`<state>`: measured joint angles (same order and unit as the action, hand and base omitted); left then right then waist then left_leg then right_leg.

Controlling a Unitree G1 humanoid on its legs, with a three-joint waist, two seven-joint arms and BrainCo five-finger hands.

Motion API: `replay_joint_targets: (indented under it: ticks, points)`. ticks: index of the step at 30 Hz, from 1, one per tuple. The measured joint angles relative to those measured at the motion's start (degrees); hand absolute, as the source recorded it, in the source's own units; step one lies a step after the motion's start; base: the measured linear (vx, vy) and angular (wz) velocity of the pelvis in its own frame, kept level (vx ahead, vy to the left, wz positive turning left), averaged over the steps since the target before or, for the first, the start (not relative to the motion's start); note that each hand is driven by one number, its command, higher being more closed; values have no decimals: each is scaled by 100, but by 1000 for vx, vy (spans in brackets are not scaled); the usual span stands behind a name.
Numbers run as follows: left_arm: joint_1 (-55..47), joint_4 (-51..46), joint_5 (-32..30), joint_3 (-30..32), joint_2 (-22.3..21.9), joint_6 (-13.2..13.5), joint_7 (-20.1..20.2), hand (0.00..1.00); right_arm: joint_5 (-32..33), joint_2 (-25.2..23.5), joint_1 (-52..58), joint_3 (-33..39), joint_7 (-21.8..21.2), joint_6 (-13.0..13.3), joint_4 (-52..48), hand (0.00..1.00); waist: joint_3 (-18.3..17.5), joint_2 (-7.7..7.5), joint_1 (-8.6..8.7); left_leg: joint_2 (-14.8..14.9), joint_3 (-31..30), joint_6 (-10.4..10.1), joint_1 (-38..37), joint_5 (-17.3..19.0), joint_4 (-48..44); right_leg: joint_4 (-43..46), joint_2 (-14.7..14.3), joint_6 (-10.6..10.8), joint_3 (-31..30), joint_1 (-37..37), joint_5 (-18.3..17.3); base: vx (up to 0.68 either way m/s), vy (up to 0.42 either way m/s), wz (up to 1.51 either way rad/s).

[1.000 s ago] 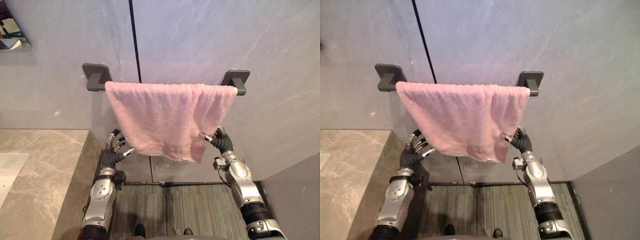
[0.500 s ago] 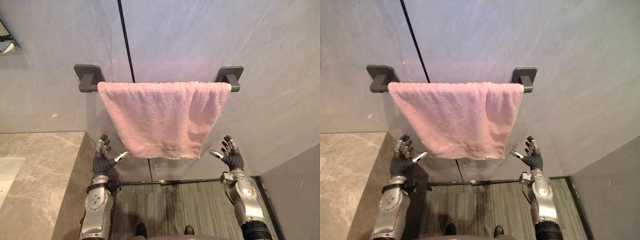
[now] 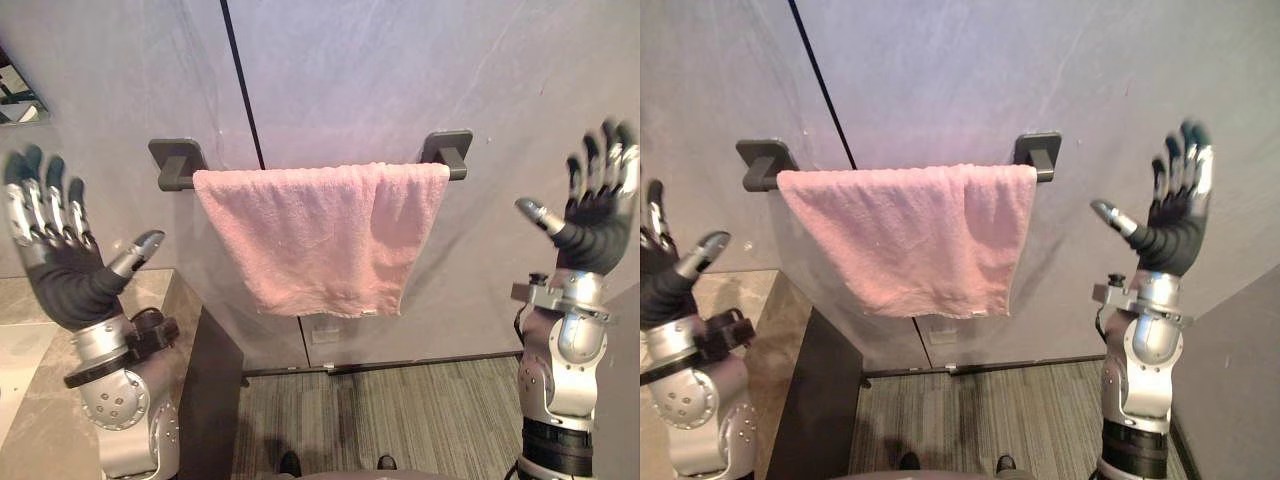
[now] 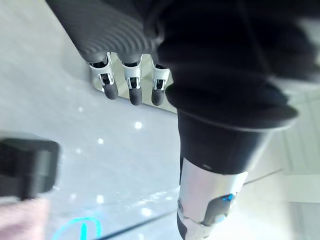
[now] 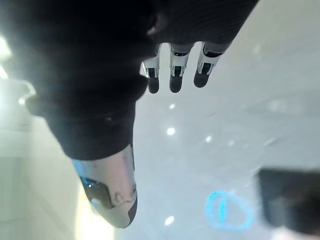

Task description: Organize washtable

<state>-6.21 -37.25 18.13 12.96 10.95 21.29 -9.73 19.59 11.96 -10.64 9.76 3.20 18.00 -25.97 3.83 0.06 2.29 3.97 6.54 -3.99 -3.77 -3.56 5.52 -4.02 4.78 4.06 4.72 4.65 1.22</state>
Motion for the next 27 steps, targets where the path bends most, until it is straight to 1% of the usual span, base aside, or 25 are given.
replay_joint_targets:
  ticks: [1, 2, 3, 4, 5, 7, 8, 10, 12, 13, 15, 16, 18, 21, 24, 26, 27]
  points:
    - [32, -37, 108, -109, 50, 14, 67, 0, 112, 14, -71, -140, -76, 43, -36, 0, -3, 0, -1, 0, -1, 0, -4, 0, 0, 1, 0, 0, 1, 4, 0, -37, -11, 0]
    - [119, -79, 412, -377, 157, 36, 277, 0, 409, 43, -218, -482, -264, 121, -46, 0, -23, 0, -4, 0, 0, 0, -5, 0, 1, 4, 0, 0, 0, 3, 0, -37, -9, 0]
    - [172, -99, 584, -641, 221, 35, 450, 0, 581, 64, -309, -795, -417, 141, -45, 0, -35, 2, -6, -1, -1, 0, -7, 0, 2, 10, 1, 0, -1, 2, 0, -44, -9, 0]
    - [194, -100, 671, -748, 242, 33, 534, 0, 672, 79, -327, -937, -496, 141, -45, 0, -36, 2, -9, -2, -1, 1, -8, -1, 2, 14, 1, 0, -1, 2, 0, -33, -7, 0]
    - [231, -99, 845, -1004, 298, 23, 716, 0, 800, 96, -336, -1211, -654, 135, -44, 0, -37, 1, -14, -2, -2, 1, -7, -1, 2, 20, 1, 0, -2, -1, 0, -31, -7, 0]
    - [237, -96, 1035, -1307, 364, 13, 878, 0, 950, 108, -336, -1479, -800, 93, -42, 0, -37, 1, -8, -3, 2, 1, -7, -2, 3, 25, 2, 1, -7, -6, -1, 0, 0, 0]
    - [238, -90, 1149, -1473, 397, -28, 1020, 0, 1071, 130, -335, -1599, -922, 37, -32, 0, -37, 1, -8, -3, 4, 1, -7, -2, 3, 26, 2, 1, -10, -9, -1, 0, 0, 0]
    - [244, 62, 1402, -1842, 476, -132, 1401, 0, 1262, 353, -335, -1925, -1197, -106, 3, 0, -38, 3, -8, -2, 10, 1, -1, -2, 4, 28, 1, 1, -17, -21, -1, 0, 0, 0]
    - [244, 288, 1562, -2134, 631, -246, 1616, 0, 1344, 528, -335, -2167, -1363, -172, 92, 0, -55, 5, -6, 0, 18, 1, 13, -3, 5, 31, -1, 1, -25, -40, -1, -9, -6, -2]
    - [244, 507, 1649, -2362, 735, -353, 1783, 0, 1384, 644, -334, -2339, -1494, -273, 246, 0, -117, 9, -6, 0, 26, 2, 48, -3, 5, 38, -1, 1, -35, -86, 0, 0, 0, 0]
    - [244, 794, 1733, -2588, 851, -500, 2002, 0, 1442, 773, -329, -2526, -1654, -411, 514, 0, -136, 6, 0, 0, 28, 2, 56, -3, 5, 47, -1, 1, -38, -99, -1, 0, 0, 0]
    - [242, 996, 1733, -2679, 908, -579, 2123, 0, 1496, 860, -311, -2601, -1739, -516, 680, 0, -136, 6, 1, 0, 34, 2, 64, -4, 5, 52, -2, 1, -43, -112, -1, 0, 0, 0]
    - [235, 1201, 1756, -2769, 1004, -702, 2245, 0, 1533, 988, -264, -2663, -1861, -620, 881, 0, -144, 7, -3, 2, 37, 3, 107, -7, 5, 70, -3, 1, -50, -164, 0, 0, 0, 0]
    - [215, 1556, 1785, -2913, 1098, -789, 2445, 0, 1566, 1138, -200, -2732, -1986, -761, 1238, 0, -162, 2, -3, 2, 55, 5, 129, -9, 4, 81, -3, 1, -70, -199, 0, -12, -4, -2]
    - [211, 1881, 1780, -2955, 1132, -930, 2531, 0, 1553, 1187, 13, -2857, -2095, -869, 1558, 0, -164, 4, -3, 3, 55, 5, 132, -9, 4, 81, -3, 1, -69, -202, 0, 0, 0, 0]
    - [203, 2064, 1765, -2991, 1133, -972, 2601, 0, 1480, 1213, 81, -2906, -2098, -976, 1720, 0, -164, 3, -3, 3, 54, 5, 133, -10, 5, 81, -3, 1, -69, -204, 0, 0, 0, 0]
    - [198, 2158, 1764, -3014, 1134, -974, 2604, 0, 1439, 1212, 124, -2909, -2100, -976, 1794, 0, -165, 2, -1, 3, 54, 5, 133, -9, 6, 83, -3, 1, -69, -205, -1, 0, 0, 0]
